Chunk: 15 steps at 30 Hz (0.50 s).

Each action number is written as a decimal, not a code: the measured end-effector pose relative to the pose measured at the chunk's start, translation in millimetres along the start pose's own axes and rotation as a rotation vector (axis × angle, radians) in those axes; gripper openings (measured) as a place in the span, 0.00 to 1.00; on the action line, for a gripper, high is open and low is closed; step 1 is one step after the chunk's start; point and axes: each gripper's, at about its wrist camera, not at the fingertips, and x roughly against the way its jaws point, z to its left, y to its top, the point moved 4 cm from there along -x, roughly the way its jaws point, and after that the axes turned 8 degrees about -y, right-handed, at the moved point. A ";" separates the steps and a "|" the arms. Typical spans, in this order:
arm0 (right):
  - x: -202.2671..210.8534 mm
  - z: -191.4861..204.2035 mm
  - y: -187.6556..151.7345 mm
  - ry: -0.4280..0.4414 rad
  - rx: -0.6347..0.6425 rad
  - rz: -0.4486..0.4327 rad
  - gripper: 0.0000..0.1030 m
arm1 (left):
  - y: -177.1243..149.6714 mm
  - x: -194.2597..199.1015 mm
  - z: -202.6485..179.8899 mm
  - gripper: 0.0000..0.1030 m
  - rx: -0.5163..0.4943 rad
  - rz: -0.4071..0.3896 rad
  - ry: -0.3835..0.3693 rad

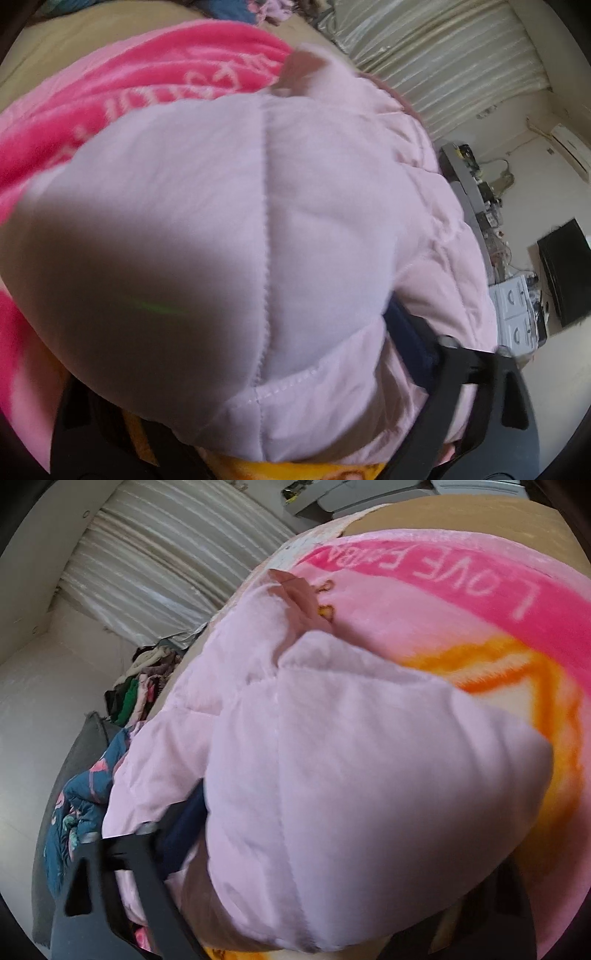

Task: Fold large clothes

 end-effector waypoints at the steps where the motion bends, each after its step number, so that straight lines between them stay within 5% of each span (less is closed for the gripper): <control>1: 0.9 3.1 1.6 0.000 0.021 -0.007 0.57 | -0.1 3.8 -7.3 0.60 -0.037 -0.007 0.015; 6: 12.2 24.9 7.3 -0.018 0.173 -0.032 0.39 | 0.2 16.7 -34.5 0.36 -0.149 -0.021 0.076; 15: 49.5 78.6 13.5 -0.067 0.466 -0.137 0.29 | 1.3 49.6 -83.9 0.28 -0.349 -0.057 0.128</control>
